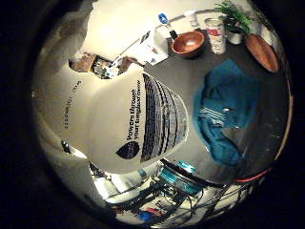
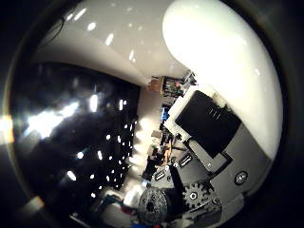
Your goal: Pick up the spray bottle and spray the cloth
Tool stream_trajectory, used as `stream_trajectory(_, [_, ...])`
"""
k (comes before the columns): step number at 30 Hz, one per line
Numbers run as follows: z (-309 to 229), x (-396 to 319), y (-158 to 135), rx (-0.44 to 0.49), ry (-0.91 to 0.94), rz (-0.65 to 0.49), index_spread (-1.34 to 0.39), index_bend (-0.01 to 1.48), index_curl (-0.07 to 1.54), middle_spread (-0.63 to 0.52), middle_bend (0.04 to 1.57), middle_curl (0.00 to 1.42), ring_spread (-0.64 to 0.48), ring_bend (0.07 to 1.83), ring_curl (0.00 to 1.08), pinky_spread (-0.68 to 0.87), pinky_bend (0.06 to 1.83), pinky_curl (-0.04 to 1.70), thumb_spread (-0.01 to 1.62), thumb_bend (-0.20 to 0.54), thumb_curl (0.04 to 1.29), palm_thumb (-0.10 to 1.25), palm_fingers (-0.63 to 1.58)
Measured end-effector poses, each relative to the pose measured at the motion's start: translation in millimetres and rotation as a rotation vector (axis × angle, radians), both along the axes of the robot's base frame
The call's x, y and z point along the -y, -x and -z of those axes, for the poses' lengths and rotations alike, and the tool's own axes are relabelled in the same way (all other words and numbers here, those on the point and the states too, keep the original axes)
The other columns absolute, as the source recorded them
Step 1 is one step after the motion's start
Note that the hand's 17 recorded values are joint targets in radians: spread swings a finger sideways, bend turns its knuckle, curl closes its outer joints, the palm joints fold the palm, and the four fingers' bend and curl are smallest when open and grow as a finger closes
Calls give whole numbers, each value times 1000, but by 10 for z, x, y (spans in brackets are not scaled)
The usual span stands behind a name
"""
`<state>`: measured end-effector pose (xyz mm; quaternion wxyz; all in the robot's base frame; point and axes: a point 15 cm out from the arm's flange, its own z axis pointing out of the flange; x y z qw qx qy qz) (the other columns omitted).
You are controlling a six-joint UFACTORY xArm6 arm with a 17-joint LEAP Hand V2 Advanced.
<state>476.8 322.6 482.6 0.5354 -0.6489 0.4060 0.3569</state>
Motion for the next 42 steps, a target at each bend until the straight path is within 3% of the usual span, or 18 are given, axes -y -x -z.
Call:
stream_trajectory(10, [297,-608,-2,70,-91,-12,-241,1138,815,-140,1337,822,-239,1328,855,-181,1072,1373,921,-15,844,950,1105])
stream_trajectory(15, [523,-907,118,35,-95,-56,-242,1134,819,-135,1346,809,-240,1325,856,-181,1069,1374,929,-15,841,942,1107])
stream_trajectory(22, [1013,-1080,58,-5,-50,-66,-243,1129,824,-132,1356,795,-240,1322,858,-180,1067,1375,930,-16,837,938,1109])
stream_trajectory(32, [1142,-1200,152,-10,-33,-96,-244,1127,827,-130,1365,783,-240,1314,858,-180,1067,1376,930,-17,837,924,1108])
stream_trajectory(42, [1496,-1068,54,-19,55,-92,-242,1124,824,-130,1361,779,-241,1307,860,-188,1067,1348,941,-15,832,912,1107])
